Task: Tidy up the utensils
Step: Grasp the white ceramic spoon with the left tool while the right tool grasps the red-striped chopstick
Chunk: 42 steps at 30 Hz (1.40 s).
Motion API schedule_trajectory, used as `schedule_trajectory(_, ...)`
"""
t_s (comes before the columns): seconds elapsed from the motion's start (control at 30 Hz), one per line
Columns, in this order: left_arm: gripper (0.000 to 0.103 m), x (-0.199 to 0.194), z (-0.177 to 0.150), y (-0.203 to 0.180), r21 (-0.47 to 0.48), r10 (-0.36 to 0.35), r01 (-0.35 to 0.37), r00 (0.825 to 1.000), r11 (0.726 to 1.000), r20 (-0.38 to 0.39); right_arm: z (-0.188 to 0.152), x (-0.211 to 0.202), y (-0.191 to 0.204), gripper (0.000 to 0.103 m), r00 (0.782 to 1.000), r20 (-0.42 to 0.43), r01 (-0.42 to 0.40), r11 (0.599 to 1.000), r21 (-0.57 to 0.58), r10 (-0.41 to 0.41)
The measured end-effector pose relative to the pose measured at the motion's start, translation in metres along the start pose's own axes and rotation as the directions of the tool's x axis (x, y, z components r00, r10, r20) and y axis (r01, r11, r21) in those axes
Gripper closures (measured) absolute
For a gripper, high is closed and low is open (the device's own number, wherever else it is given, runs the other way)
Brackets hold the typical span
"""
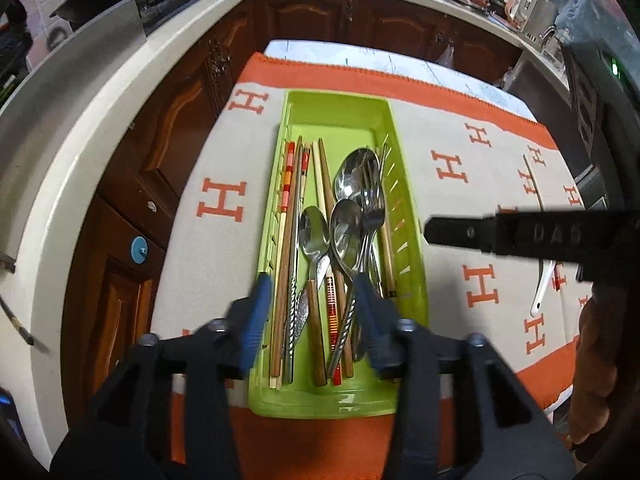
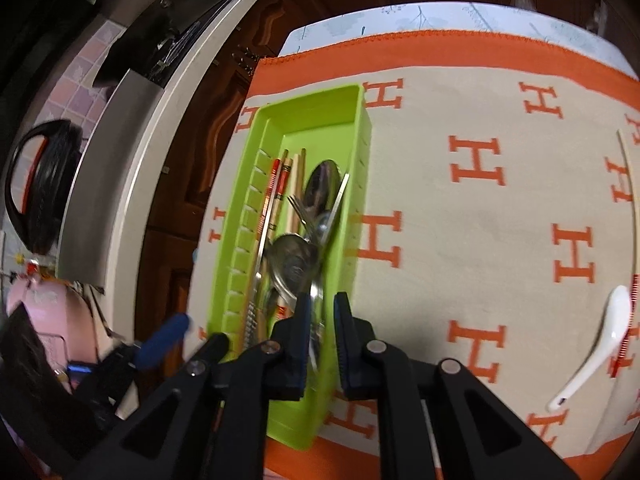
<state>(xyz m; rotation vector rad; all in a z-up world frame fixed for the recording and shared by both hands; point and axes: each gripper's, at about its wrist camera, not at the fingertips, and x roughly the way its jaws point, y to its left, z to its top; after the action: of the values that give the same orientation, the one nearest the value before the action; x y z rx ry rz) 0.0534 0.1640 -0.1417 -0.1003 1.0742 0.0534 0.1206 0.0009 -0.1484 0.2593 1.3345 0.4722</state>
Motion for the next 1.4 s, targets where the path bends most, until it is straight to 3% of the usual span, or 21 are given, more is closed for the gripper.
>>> schedule_trajectory(0.2,0.060,-0.012,-0.006,-0.004,-0.001,0.006,-0.006,1.000,1.000,0.009,-0.020,-0.009,-0.017,0.091,0.999,0.014,0.047,0.999,-0.026,-0.047)
schedule_trajectory(0.6,0.060,-0.029,-0.021,-0.032,0.046,-0.004,0.003,1.000,0.999,0.012,-0.053,-0.051,-0.076,0.091,0.993,0.091,0.065,0.996,0.054,-0.070)
schedule_trajectory(0.73,0.060,-0.029,-0.021,-0.053,0.094,-0.010,0.009,1.000,0.996,0.007,-0.063,-0.068,-0.105,0.091,0.989,0.124,0.070,0.992,0.109,-0.083)
schedule_trajectory(1.03,0.060,-0.024,-0.009,-0.126,0.227,-0.098,0.095,0.995,0.969,0.000,-0.077,-0.098,-0.178,0.091,0.976,0.175,0.083,0.968,0.238,-0.127)
schedule_trajectory(1.1,0.060,-0.018,-0.006,-0.146,0.251,-0.131,0.135,0.991,0.959,-0.035,-0.077,-0.103,-0.193,0.091,0.974,0.183,0.083,0.960,0.266,-0.135)
schedule_trajectory(1.27,0.060,0.011,-0.002,-0.199,0.305,-0.230,0.267,0.961,0.914,-0.153,-0.081,-0.110,-0.222,0.091,0.970,0.201,0.069,0.947,0.313,-0.137)
schedule_trajectory(1.4,0.060,0.044,-0.001,-0.237,0.313,-0.317,0.391,0.911,0.865,-0.263,-0.083,-0.106,-0.236,0.091,0.974,0.194,0.045,0.939,0.341,-0.117)
